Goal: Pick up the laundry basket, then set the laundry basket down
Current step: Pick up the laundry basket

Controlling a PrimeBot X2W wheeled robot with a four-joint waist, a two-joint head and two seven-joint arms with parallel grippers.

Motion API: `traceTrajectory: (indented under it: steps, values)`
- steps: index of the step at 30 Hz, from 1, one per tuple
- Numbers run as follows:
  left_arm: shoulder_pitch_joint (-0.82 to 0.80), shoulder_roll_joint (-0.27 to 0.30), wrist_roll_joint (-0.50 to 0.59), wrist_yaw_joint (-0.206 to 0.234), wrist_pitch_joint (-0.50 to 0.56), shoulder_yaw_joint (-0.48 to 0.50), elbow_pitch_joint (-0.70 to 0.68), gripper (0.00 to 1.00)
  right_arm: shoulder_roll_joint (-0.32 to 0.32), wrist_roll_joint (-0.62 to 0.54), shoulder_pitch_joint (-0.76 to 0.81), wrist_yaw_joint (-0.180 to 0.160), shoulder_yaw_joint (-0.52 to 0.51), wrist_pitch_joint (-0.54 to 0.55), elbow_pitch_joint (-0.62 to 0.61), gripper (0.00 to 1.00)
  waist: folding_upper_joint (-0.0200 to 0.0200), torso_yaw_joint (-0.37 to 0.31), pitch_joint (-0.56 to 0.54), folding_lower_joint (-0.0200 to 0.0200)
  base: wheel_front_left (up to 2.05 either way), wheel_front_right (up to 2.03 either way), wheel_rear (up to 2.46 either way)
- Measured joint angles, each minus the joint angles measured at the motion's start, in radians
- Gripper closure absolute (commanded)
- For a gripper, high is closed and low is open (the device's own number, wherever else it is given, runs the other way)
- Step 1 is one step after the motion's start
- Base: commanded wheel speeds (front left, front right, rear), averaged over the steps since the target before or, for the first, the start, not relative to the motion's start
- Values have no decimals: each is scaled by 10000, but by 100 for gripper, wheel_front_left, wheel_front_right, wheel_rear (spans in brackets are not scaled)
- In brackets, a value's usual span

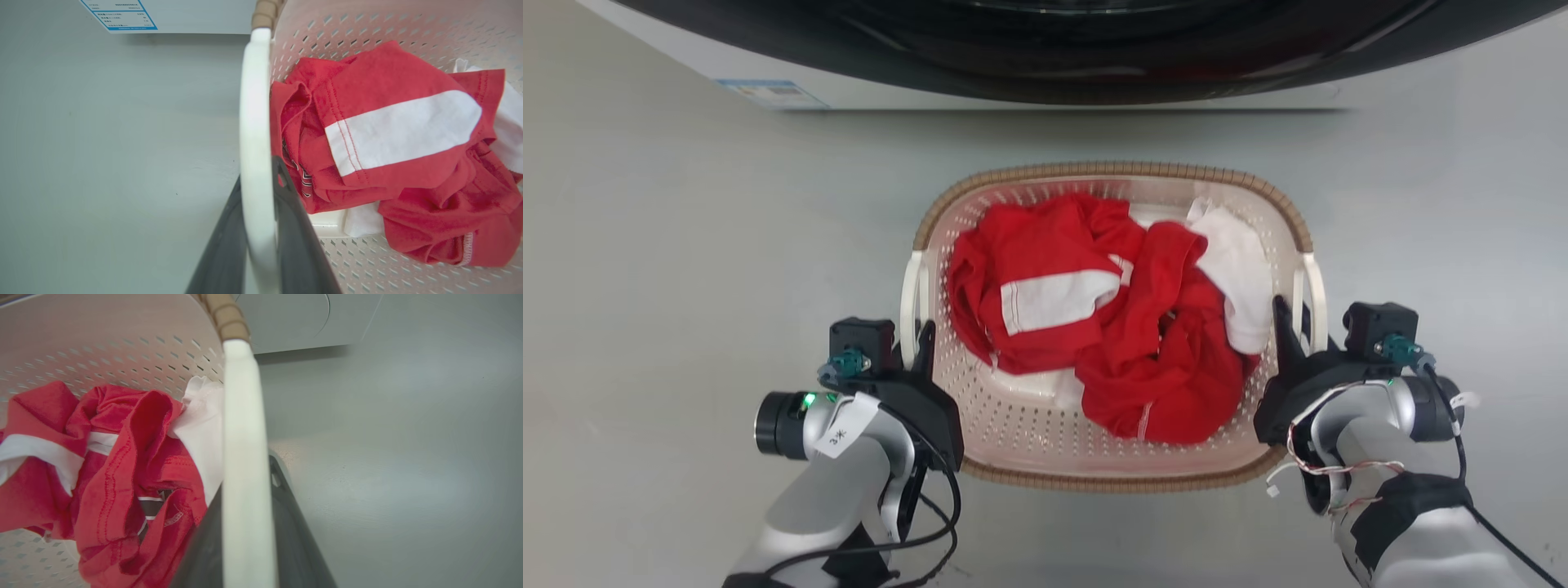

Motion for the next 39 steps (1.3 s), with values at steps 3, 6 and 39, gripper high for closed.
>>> traceTrajectory:
  steps: [3, 6, 39]
  values:
    - [337, -4, -86, -52, 2, -153, 198, 100, 33, 337, 254, -21, 305, 0, 190, 100, 0, -11, -483, 0, 0, 0, 0]
    - [536, -17, -190, -75, 2, -244, 253, 100, 42, 541, 415, -98, 520, 2, 291, 100, -1, -27, -860, 0, 0, 0, 0]
    - [2940, -23, -1126, -616, 1484, -1181, 1511, 100, 115, 3455, 3049, -750, 3501, 1889, 174, 100, -2, -309, -5113, 0, 0, 0, 0]
